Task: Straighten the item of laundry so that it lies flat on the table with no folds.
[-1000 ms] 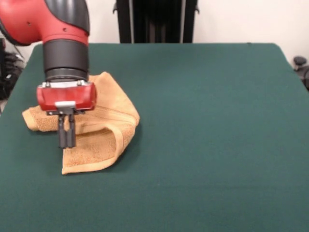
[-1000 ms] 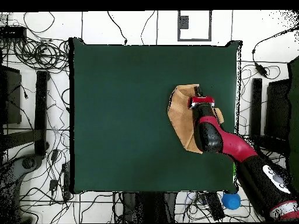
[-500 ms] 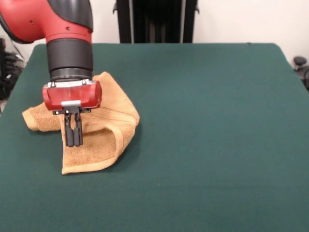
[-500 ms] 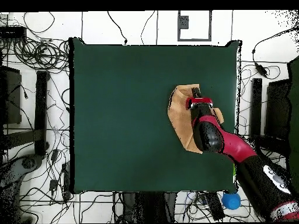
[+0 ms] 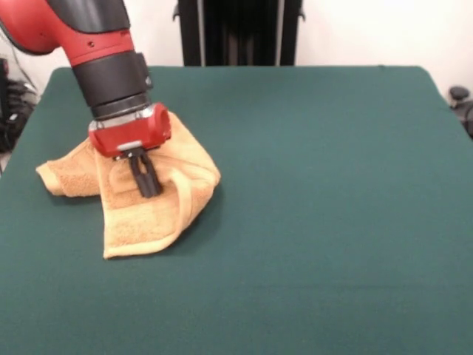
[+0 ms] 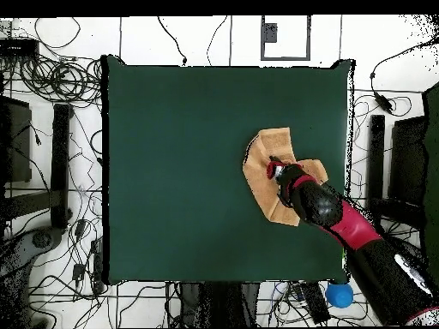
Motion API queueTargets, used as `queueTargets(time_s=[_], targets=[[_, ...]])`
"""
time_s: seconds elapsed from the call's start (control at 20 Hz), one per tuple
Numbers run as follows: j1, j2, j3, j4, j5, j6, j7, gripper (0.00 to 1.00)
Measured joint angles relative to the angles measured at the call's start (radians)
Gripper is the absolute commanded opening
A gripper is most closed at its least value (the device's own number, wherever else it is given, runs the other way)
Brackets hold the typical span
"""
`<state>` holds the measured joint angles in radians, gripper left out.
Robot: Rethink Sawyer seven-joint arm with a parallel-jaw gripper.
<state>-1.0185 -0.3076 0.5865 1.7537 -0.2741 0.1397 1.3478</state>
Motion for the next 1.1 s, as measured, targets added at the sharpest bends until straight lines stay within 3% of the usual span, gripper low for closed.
queueTargets(time_s=[0.7, 0.95, 1.1], targets=[[-0.009, -0.024, 0.002, 0.023, 0.135, 0.198, 0.000, 0.00], [-0.005, -0.026, 0.000, 0.028, 0.157, 0.199, 0.000, 0.00], [0.040, -0.038, -0.027, 0.039, 0.177, 0.131, 0.014, 0.00]])
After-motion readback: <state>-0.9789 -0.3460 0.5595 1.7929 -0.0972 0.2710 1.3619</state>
